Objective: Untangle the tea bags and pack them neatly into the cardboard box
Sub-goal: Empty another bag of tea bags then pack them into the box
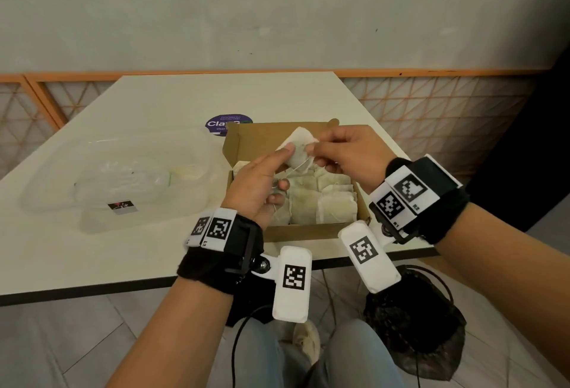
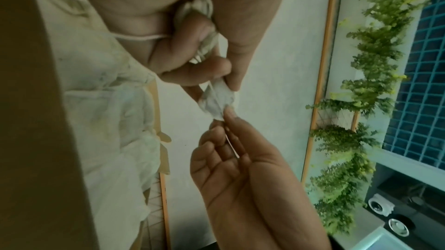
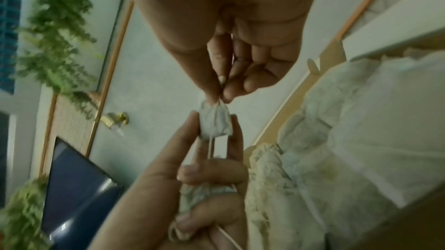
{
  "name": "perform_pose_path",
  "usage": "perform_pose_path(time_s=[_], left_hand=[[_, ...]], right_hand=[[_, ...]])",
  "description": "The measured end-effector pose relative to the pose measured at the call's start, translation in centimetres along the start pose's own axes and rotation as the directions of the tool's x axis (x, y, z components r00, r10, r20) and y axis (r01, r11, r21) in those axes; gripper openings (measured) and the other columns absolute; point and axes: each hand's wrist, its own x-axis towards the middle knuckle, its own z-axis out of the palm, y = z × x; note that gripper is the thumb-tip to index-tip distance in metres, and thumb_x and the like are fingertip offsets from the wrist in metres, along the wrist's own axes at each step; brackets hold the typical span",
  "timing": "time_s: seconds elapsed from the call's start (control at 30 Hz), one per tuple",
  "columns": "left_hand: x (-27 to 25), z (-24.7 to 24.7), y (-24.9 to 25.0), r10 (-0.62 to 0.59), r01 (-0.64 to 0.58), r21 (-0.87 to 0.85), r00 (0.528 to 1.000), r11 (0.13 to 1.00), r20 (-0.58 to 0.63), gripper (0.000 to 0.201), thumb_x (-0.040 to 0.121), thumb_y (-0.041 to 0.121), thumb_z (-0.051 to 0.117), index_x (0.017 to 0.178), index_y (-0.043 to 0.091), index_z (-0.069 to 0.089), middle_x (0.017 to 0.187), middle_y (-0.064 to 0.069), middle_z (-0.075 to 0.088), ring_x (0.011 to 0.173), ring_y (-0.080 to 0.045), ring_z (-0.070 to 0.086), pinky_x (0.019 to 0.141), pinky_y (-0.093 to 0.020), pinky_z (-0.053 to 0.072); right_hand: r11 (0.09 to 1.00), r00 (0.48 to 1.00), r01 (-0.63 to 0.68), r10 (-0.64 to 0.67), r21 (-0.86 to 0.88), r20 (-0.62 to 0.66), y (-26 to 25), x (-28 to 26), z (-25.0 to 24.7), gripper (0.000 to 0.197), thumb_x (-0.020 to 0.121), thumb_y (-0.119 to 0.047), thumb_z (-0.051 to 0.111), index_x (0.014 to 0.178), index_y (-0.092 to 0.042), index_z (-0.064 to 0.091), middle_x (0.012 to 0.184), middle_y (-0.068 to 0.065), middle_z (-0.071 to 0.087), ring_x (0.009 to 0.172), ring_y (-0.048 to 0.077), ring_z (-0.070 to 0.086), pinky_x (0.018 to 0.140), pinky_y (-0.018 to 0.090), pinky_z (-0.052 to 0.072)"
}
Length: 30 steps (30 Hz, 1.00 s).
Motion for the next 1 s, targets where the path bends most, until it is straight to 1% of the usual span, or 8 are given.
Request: perform_pose_path(time_s=[0.1,0.27,0.43,0.53,0.67,0.77,0.83,1.0], left_hand=[[-0.2,-0.3,-0.1,-0.016,0.016,0.04,1.0,0.999,0.0,0.009,0.086,0.022,0.067,0.088,0.016,0.06,0.067,0.01,0.06,0.041,-0.002,0.038,0.031,-0.012,0.02],[-0.4,-0.1,0.0,0.021,-0.026,0.167,0.999,0.986,0.033,0.015,0.084,0.028,0.07,0.09,0.018,0.061,0.062,0.014,0.058,0.043,-0.003,0.036,0.034,-0.012,0.022],[-0.3,-0.3,-0.1,0.084,-0.085,0.27,0.996,0.959,0.015,0.013,0.083,0.029,0.071,0.091,0.019,0.066,0.075,0.008,0.059,0.045,-0.004,0.039,0.036,-0.013,0.024],[-0.1,-0.9,0.3,0.073,-0.062,0.155,0.995,0.986,-0.068,0.021,0.087,0.031,0.067,0.099,0.015,0.064,0.087,0.005,0.065,0.046,-0.004,0.042,0.034,-0.014,0.025],[0.2,-2.6,1.0,0.064,-0.069,-0.023,0.986,0.997,-0.155,0.015,0.09,0.031,0.063,0.099,0.02,0.061,0.096,0.003,0.066,0.049,-0.004,0.048,0.036,-0.014,0.028],[0.2,-3.2,0.9,0.054,-0.066,-0.07,0.986,0.995,-0.157,0.007,0.09,0.027,0.063,0.095,0.023,0.06,0.092,0.004,0.066,0.051,-0.005,0.047,0.037,-0.014,0.028],[0.2,-3.3,0.8,0.043,-0.058,-0.09,0.987,0.994,-0.155,0.006,0.09,0.025,0.063,0.094,0.022,0.06,0.09,0.004,0.066,0.052,-0.005,0.047,0.037,-0.015,0.028],[0.2,-3.1,0.9,0.028,-0.052,-0.228,0.994,0.972,-0.105,0.008,0.093,0.021,0.058,0.099,0.016,0.058,0.088,0.001,0.065,0.059,-0.007,0.056,0.039,-0.013,0.035]], right_hand=[[0.998,0.998,-0.025,0.028,0.062,-0.061,0.3,0.5,-0.4,0.014,0.086,-0.023,0.064,0.077,-0.012,0.068,0.064,0.001,0.061,0.059,0.01,0.055,0.06,0.023,0.045],[0.998,0.999,0.014,-0.016,-0.061,-0.038,0.2,0.4,-0.3,0.029,0.091,-0.034,0.054,0.066,-0.02,0.062,0.062,-0.001,0.057,0.061,0.012,0.054,0.065,0.029,0.044],[0.986,0.999,0.035,-0.028,-0.161,0.045,0.2,0.0,-0.4,0.03,0.083,-0.038,0.065,0.087,-0.008,0.067,0.075,0.002,0.063,0.069,0.01,0.056,0.07,0.028,0.046],[0.988,0.996,0.008,0.006,-0.156,0.087,0.3,0.1,-0.8,0.007,0.081,-0.018,0.07,0.081,-0.012,0.066,0.07,-0.001,0.062,0.064,0.008,0.056,0.065,0.021,0.044],[0.96,0.976,-0.049,0.105,-0.275,0.193,1.0,0.2,-1.5,0.012,0.079,-0.011,0.07,0.074,-0.018,0.063,0.072,0.002,0.064,0.066,0.012,0.058,0.062,0.022,0.044],[0.929,0.927,-0.078,0.201,-0.363,0.317,1.3,-0.5,-1.0,0.009,0.08,-0.009,0.07,0.083,-0.016,0.065,0.065,-0.009,0.06,0.052,-0.004,0.055,0.053,0.009,0.041],[0.898,0.912,-0.049,0.219,-0.437,0.347,1.7,-0.6,0.0,0.011,0.079,-0.01,0.07,0.088,-0.014,0.066,0.066,-0.01,0.058,0.057,-0.002,0.054,0.054,0.004,0.041],[0.852,0.94,-0.061,0.224,-0.52,0.257,2.6,-0.2,1.5,0.015,0.079,-0.007,0.069,0.087,-0.017,0.062,0.07,0.001,0.06,0.068,0.017,0.058,0.073,0.029,0.049]])
